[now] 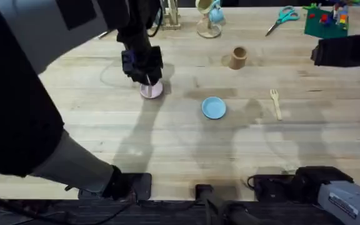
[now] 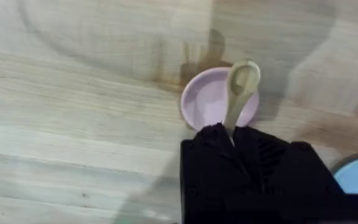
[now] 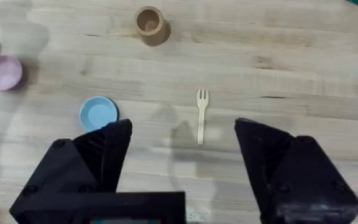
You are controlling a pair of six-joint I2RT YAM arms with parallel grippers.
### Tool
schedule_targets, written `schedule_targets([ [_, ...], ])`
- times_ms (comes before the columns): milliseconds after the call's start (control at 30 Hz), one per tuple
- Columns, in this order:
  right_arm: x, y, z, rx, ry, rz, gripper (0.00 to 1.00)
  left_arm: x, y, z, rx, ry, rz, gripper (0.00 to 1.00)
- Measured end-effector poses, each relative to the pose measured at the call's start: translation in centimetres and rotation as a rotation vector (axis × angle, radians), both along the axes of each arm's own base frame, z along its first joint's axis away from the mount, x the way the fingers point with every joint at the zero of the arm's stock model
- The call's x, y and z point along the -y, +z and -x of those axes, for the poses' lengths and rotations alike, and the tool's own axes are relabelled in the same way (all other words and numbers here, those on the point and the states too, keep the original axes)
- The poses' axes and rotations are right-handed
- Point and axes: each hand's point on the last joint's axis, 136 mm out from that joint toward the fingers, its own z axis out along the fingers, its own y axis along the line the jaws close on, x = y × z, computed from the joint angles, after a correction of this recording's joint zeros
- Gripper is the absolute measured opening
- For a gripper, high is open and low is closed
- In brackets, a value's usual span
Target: Pick up a utensil and set it on the pink plate, then put the other utensil in the container.
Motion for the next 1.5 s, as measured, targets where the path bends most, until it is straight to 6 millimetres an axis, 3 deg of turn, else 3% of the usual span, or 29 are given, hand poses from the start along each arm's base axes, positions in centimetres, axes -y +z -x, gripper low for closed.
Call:
schedule_targets([
  [133, 0.0, 0.0, 0.0, 0.0, 0.0, 0.0, 0.996, -0.2, -0.9, 0.6, -0.019, 0.0, -0.005, 0.045],
  [1167, 0.0, 0.0, 0.0, 0.0, 0.0, 0.0, 0.996, 0.1, -1.8, -0.3, 0.001, 0.0, -0.001, 0.046],
  [1500, 0.0, 0.0, 0.0, 0.0, 0.0, 0.0, 0.996, 0.0, -1.8, -0.1, -0.007, -0.004, -0.003, 0.141],
])
